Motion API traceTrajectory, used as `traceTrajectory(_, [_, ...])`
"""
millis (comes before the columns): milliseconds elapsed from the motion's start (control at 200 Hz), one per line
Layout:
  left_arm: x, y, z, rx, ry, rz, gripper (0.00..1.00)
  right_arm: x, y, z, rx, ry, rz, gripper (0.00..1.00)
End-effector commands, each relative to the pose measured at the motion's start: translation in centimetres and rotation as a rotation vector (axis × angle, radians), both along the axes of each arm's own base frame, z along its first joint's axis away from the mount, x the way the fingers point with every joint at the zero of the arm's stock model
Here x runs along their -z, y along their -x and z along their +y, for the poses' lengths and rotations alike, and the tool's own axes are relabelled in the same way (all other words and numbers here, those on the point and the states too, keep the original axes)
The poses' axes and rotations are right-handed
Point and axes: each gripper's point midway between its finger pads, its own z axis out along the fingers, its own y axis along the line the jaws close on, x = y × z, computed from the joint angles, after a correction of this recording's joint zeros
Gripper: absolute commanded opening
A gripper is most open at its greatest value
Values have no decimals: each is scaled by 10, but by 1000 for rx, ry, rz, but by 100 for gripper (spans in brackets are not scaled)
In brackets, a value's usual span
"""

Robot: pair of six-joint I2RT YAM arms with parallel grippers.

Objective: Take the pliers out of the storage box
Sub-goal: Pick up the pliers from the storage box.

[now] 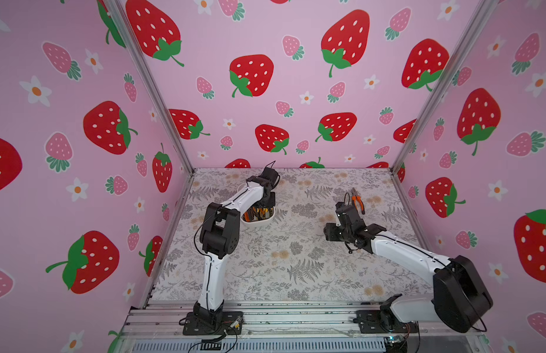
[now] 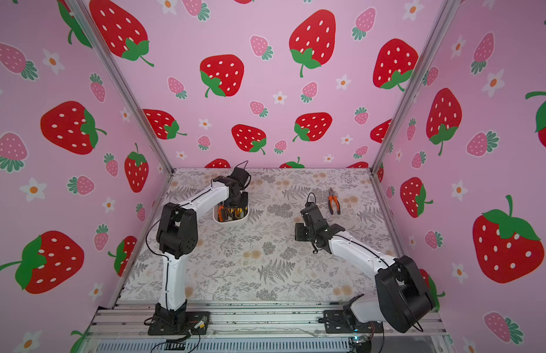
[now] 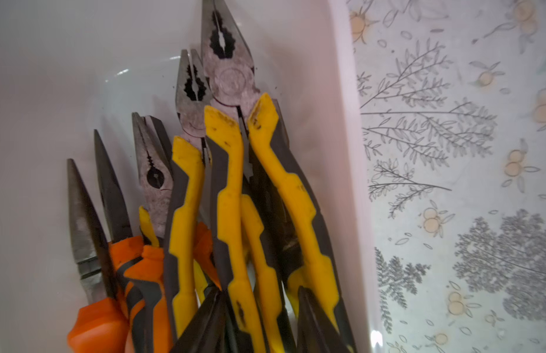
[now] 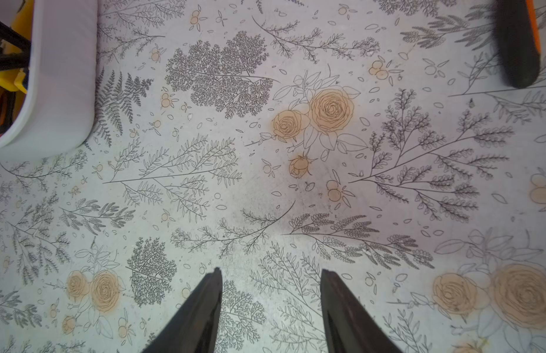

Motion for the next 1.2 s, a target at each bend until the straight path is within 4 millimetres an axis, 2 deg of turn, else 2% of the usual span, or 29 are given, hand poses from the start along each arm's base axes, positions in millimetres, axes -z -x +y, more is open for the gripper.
traceTrajectory(0, [13,12,12,-27,-30,77,42,-3,1,-2,9,-16,-7,57])
traceTrajectory(135, [15,13,13,-33,-29,83,37,-3,1,-2,9,-16,-7,57])
traceTrajectory(315, [12,11,16,-45,-30,81,22,-3,1,-2,9,-16,-5,57])
traceTrajectory(470, [6,10,19,-45,-38,72,17,-2,0,-1,7,-16,-2,57])
traceTrajectory(585, [1,8,20,-43,-39,67,7,-2,0,-1,6,-15,0,57])
traceTrajectory(610, [-1,8,20,-42,-38,65,0,-2,0,-1,6,-15,0,57])
traceTrajectory(895, [-24,4,28,-32,-71,24,0,-3,0,-1,6,-15,-1,57])
traceTrajectory(1195, [-80,12,39,4,-125,-101,0,-2,1,-2,7,-12,3,57])
